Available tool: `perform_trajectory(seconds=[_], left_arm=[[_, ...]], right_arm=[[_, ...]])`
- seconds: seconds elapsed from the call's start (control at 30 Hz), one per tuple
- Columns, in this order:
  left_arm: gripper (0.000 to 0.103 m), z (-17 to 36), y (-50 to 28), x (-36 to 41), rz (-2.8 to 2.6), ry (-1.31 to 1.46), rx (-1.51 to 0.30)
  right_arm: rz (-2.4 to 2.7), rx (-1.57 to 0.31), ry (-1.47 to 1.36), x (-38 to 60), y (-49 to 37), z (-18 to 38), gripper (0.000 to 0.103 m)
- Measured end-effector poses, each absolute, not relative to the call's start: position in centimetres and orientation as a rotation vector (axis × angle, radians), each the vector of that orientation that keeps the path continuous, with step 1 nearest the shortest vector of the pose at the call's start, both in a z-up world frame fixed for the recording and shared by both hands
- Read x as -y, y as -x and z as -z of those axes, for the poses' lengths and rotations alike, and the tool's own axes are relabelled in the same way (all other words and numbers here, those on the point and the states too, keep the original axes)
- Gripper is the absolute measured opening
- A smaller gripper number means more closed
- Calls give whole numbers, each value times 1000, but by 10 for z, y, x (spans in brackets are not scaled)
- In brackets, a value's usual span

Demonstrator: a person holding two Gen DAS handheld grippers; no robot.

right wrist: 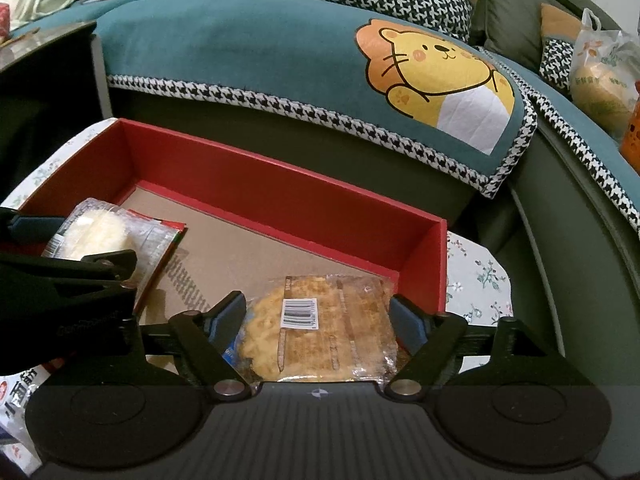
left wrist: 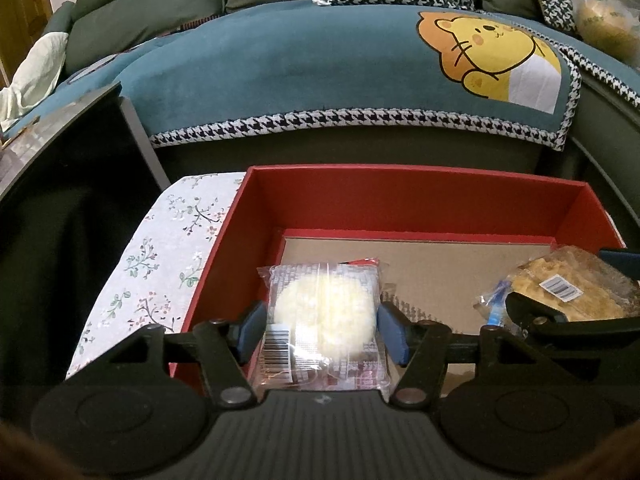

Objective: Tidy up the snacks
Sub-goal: 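Open the left gripper on the bun pack while the right releases the cracker bag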

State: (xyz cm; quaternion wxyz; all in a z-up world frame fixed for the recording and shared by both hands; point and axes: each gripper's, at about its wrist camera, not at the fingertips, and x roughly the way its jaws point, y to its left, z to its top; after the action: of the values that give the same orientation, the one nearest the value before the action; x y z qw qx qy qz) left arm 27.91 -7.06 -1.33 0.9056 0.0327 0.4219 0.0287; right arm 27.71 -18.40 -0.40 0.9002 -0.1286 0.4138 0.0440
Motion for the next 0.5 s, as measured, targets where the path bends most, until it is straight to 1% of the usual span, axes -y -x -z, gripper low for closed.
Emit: perform_trajectory(seconds=[0.5], left_arm=[[103,-3,-266,66,-46,-44,-827]], right_arm=[[-76,-808,284,186,-267,-15,88]])
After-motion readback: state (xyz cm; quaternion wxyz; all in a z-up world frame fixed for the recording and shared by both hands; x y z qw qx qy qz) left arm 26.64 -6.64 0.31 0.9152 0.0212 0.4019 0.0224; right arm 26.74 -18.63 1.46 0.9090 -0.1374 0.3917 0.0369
